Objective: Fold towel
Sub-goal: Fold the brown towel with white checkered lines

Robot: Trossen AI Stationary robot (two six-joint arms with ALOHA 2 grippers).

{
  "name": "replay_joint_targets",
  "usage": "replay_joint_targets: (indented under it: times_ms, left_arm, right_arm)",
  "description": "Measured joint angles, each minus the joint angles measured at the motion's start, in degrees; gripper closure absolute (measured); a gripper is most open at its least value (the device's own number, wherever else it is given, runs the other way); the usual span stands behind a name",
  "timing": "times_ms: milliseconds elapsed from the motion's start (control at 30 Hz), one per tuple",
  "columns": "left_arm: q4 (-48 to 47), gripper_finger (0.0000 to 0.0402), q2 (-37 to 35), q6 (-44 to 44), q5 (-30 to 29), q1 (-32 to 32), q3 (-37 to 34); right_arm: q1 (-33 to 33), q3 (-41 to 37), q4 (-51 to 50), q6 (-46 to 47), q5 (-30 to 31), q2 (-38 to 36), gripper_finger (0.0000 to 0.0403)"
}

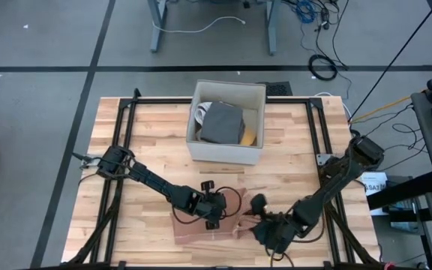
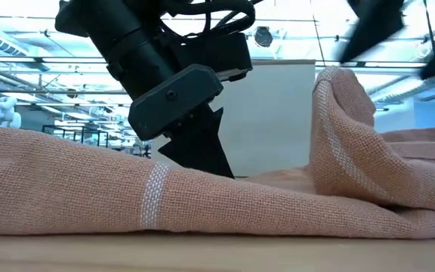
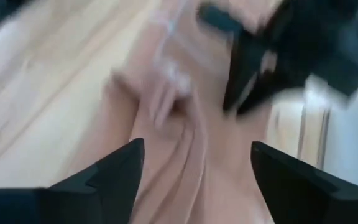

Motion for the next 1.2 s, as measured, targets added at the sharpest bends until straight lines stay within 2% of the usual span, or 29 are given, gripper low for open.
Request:
replay_joint_targets:
  times_ms: [200, 367, 633, 900, 1200]
  left_arm:
    - [0.59, 0.031, 0.04, 1.11, -0.01, 0.08, -0.07]
    - [0.78, 0.031, 0.04, 1.6, 0.32, 0.41, -0.07]
    - [1.71, 0.031, 0.08, 2.53, 0.44, 0.63, -0.11]
    - [1.88, 0.031, 0.09, 2.6, 0.44, 0.66, -0.13]
    - [2.21, 0.031, 0.11, 2.55, 0.44, 0.66, -0.15]
  right_arm:
    - [2.41, -0.52, -17.55, 21.81, -0.02, -1.38, 0.0138]
    - [2.97, -4.48, -15.5, 30.34, -0.65, -1.36, 0.014]
    - [2.49, -8.77, -3.5, 31.6, -5.23, -1.36, 0.0131]
    - [2.13, -9.17, -3.49, 31.59, -11.06, -1.8, 0.0131]
    - [2.09, -9.17, -3.49, 31.88, -12.32, -6.84, 0.0131]
